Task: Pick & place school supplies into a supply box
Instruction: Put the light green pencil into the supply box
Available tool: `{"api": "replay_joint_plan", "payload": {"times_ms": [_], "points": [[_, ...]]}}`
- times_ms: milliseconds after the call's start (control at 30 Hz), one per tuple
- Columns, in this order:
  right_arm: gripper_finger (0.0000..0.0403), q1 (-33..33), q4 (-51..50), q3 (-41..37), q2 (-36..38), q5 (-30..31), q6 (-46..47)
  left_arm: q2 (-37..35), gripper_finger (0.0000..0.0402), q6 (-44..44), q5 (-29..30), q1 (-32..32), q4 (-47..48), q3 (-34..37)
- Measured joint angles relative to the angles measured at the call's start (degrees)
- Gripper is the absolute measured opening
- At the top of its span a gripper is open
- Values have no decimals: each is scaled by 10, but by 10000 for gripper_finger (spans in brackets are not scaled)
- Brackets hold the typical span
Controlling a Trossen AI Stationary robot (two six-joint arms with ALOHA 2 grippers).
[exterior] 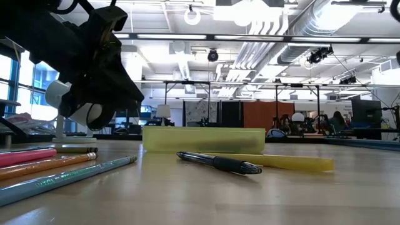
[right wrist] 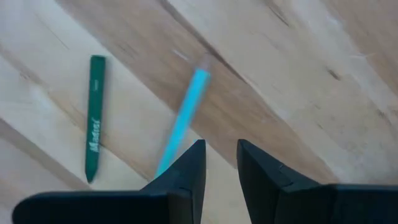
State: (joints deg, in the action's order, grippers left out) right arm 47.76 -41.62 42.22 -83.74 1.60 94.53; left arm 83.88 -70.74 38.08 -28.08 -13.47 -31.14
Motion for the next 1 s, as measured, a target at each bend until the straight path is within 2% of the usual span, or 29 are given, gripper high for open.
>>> {"api": "replay_joint_plan", "payload": {"times_ms": [167, 400, 600, 800, 900, 1000], "points": [[79, -16, 92, 1, -46, -11, -33, 0, 124, 0, 0, 0, 0, 0], [79, -33, 86, 5, -79, -25, -64, 0, 124, 0, 0, 0, -1, 0], [67, -34, 80, 6, -89, 15, -149, 0, 124, 0, 0, 0, 0, 0], [8, -49, 97, 6, -90, 38, -237, 0, 124, 0, 0, 0, 0, 0], [15, -67, 83, 26, -95, 56, -278, 0, 124, 0, 3, 0, 0, 0], [17, -93, 70, 59, -102, 142, -343, 0, 124, 0, 5, 0, 0, 0]]}}
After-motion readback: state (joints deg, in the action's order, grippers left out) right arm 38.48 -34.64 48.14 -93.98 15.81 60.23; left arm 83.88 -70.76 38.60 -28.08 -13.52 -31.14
